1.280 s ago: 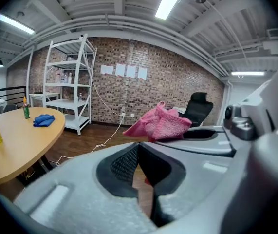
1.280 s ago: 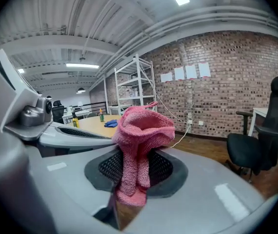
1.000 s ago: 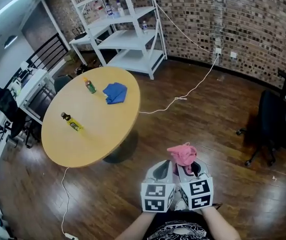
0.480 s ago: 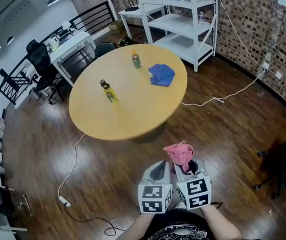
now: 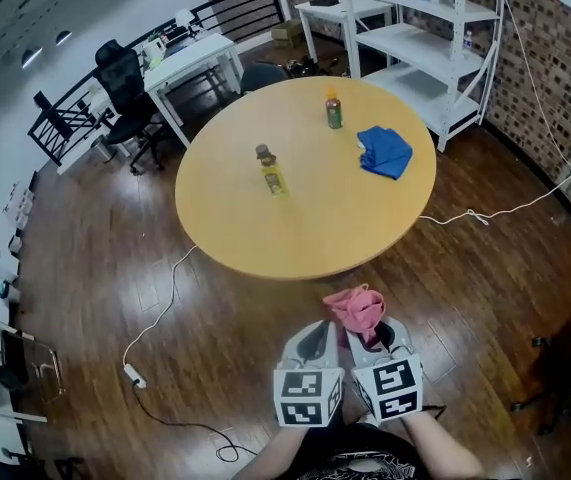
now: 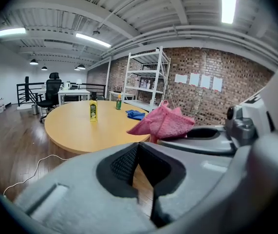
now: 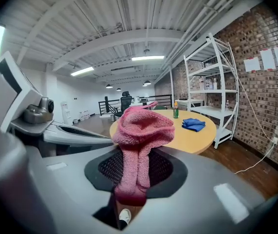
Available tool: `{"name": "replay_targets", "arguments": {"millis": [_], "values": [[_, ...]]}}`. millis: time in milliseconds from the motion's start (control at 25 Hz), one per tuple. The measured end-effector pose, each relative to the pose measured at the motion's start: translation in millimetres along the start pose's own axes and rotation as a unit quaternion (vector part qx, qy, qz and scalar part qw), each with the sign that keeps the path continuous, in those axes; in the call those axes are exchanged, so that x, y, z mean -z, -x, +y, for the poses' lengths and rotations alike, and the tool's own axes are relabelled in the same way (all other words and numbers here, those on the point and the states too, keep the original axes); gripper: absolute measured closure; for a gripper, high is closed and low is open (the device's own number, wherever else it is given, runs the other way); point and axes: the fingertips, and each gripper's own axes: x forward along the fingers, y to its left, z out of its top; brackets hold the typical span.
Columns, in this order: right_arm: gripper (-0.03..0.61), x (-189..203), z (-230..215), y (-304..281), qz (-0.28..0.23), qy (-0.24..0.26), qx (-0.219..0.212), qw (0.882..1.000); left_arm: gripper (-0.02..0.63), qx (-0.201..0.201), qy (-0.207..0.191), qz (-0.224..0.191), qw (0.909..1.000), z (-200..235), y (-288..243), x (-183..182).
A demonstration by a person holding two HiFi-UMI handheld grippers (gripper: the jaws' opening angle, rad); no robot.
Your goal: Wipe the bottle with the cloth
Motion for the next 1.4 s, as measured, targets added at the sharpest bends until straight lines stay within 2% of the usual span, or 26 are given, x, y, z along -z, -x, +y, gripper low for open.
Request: {"name": "replay_targets", "arguments": {"millis": [240, 520, 1040, 1400], "values": [[0.477, -17.2, -2.4, -43.8, 0.004, 0.012, 0.003, 1.000, 0.611, -0.005, 0.008, -0.002, 1.0000, 36.8, -26.0, -17.2], [0.477, -49.1, -15.4, -108.7, 0.003, 0.015, 0.008, 1.000, 0.610, 0.000, 0.008, -0.010, 0.9999, 85.1, -71.4, -55.4], [0.476, -127.2, -20.7, -223.4, -0.010, 0.015, 0.033, 0.999, 0.609, 0.027, -0.026, -0.030, 0.9988, 190.1, -136.7, -134.6], [0.476, -144.1, -47.7, -273.2, -0.012, 0.009, 0.036, 0.999, 0.609, 0.022, -0.043, -0.059, 0.9971, 243.0, -186.9, -176.2]]}}
